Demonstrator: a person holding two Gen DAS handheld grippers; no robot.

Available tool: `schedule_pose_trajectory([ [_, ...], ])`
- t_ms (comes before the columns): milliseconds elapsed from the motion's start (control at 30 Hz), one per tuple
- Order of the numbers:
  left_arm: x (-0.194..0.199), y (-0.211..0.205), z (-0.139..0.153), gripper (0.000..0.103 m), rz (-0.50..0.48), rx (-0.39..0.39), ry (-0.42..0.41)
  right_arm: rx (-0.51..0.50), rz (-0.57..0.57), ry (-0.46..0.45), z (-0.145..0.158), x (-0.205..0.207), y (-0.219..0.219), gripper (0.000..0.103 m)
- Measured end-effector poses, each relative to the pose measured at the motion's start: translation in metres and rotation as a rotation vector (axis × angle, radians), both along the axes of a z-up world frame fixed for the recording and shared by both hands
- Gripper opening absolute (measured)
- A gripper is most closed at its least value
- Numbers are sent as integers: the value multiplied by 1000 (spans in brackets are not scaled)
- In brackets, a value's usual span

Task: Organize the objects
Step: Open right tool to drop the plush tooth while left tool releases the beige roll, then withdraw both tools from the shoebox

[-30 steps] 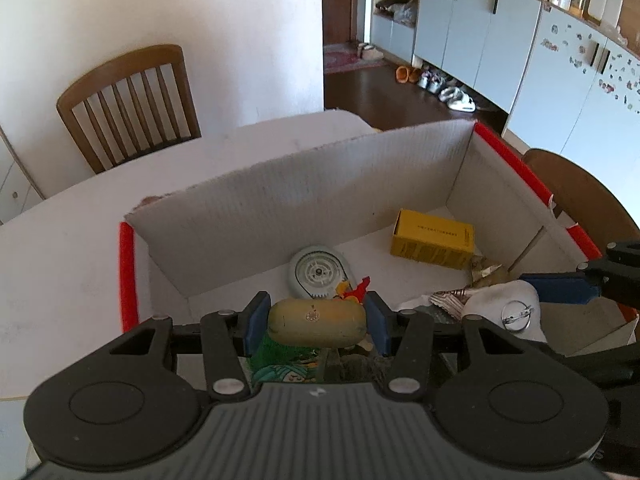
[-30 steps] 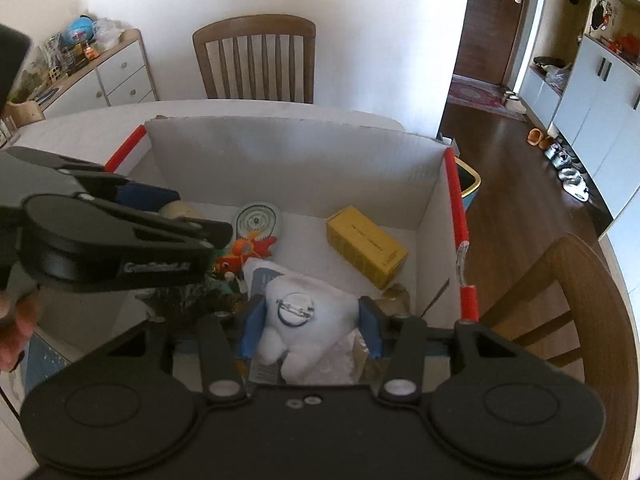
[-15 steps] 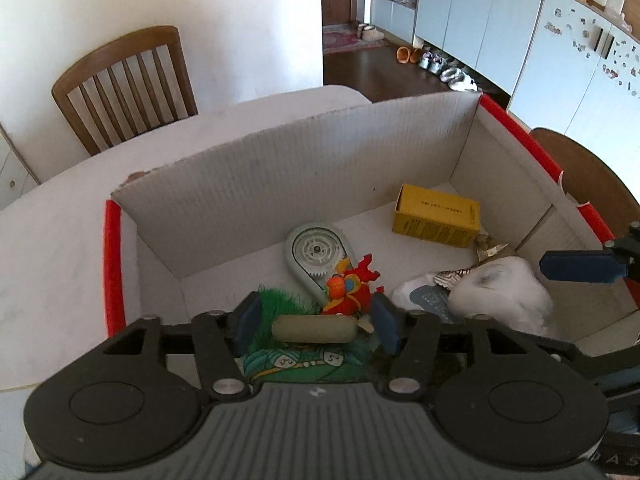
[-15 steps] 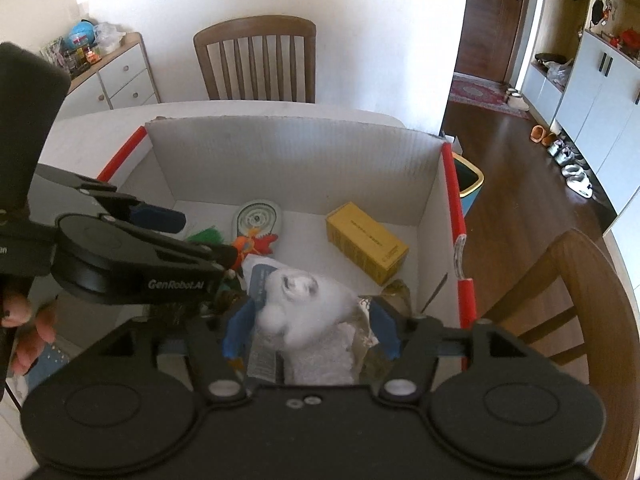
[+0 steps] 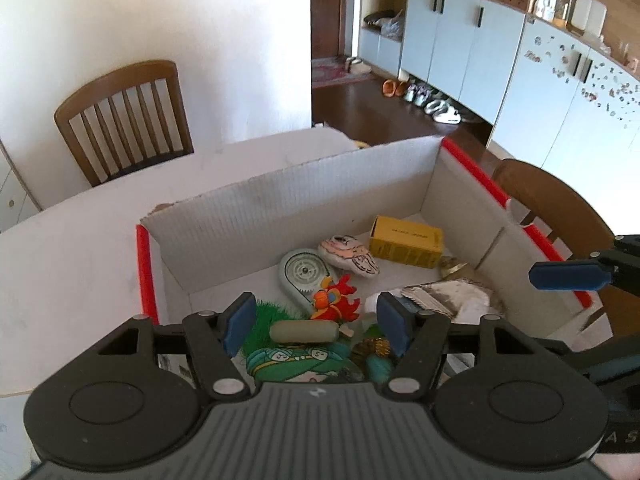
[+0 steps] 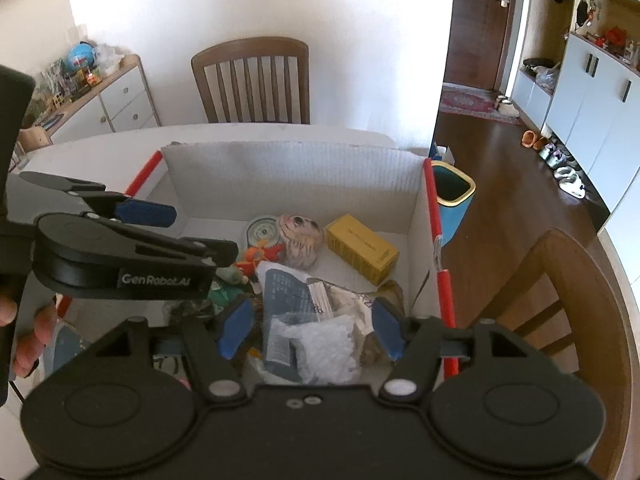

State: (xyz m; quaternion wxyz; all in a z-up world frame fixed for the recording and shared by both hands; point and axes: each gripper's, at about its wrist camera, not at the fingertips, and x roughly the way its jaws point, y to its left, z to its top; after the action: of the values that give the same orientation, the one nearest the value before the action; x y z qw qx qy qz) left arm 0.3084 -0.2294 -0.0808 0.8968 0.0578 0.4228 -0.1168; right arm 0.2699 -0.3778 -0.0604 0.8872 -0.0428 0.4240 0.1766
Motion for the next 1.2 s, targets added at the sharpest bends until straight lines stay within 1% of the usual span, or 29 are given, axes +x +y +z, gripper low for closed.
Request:
schedule_pose_trajectory([
  [33, -3, 1, 3, 67, -5, -2, -9, 2, -3, -2, 2, -2, 0, 67],
  [100, -10, 3, 7, 75, -11, -6, -25, 9, -10, -10, 6, -8, -1, 68],
  [233, -23, 8, 20, 77, -26, -32, -57, 25, -23, -33, 15, -19, -2, 74],
  [300, -30, 12, 26, 82, -28, -40, -75, 35, -32, -41, 19, -22, -1, 76],
  [433, -41, 21, 36, 84, -31, -62, -99, 55, -46, -61, 25, -32, 1, 80],
  [500, -47, 25, 40, 90, -32, -60, -115, 64, -53, -68, 27, -36, 3, 82],
  [667, -62, 39, 51, 93, -49, -86, -152, 107, -76, -82, 33, -49, 5, 88],
  [767, -72, 49, 58, 103, -49, -103, -174, 132, -83, -105, 38, -62, 7, 95],
  [800, -76, 54, 60, 103, -52, -112, -181, 140, -83, -115, 41, -66, 9, 98],
  [867, -83, 60, 63, 103, -44, -113, -189, 156, -89, -136, 46, -75, 12, 102],
  [1000, -98, 74, 69, 103, -48, -123, -208, 178, -110, -156, 53, -90, 20, 102],
  [1200, -121, 94, 77, 103, -59, -115, -244, 211, -144, -183, 62, -115, 34, 102],
])
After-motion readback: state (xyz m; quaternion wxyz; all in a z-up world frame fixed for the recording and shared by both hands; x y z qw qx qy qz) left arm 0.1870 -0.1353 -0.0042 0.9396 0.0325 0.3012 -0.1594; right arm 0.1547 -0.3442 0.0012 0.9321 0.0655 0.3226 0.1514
